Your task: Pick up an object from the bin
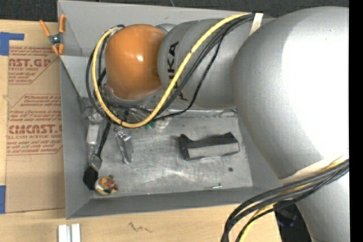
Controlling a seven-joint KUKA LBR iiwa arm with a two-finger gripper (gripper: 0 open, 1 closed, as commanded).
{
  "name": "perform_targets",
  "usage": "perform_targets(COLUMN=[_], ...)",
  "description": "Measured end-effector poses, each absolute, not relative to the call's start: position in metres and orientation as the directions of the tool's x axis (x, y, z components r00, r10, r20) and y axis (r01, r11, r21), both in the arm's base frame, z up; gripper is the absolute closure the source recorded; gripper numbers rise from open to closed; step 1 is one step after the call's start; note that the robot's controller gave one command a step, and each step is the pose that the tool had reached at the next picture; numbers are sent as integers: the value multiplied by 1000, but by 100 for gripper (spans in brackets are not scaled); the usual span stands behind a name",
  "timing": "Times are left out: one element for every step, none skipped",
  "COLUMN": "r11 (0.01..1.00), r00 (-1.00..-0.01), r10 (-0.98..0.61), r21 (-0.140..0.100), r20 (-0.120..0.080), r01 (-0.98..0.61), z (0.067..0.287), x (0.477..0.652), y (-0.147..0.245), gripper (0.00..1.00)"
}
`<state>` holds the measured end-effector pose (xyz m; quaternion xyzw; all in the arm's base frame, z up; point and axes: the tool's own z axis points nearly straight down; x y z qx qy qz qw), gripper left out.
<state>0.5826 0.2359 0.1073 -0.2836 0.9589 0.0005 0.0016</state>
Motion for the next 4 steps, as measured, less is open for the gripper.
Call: perform_targets(r11=[605,493,493,494], r00=[-605,-493,-493,-494], r10=[-796,-870,-870,-870], r21=[0,-1,-1,1], r20=[-3,-5,-5,-4], r01=[-796,-870,-870,-870], z=[74,71,71,73], x=[586,594,594,593], y=[239,247,247,248], gripper=[0,100,100,100])
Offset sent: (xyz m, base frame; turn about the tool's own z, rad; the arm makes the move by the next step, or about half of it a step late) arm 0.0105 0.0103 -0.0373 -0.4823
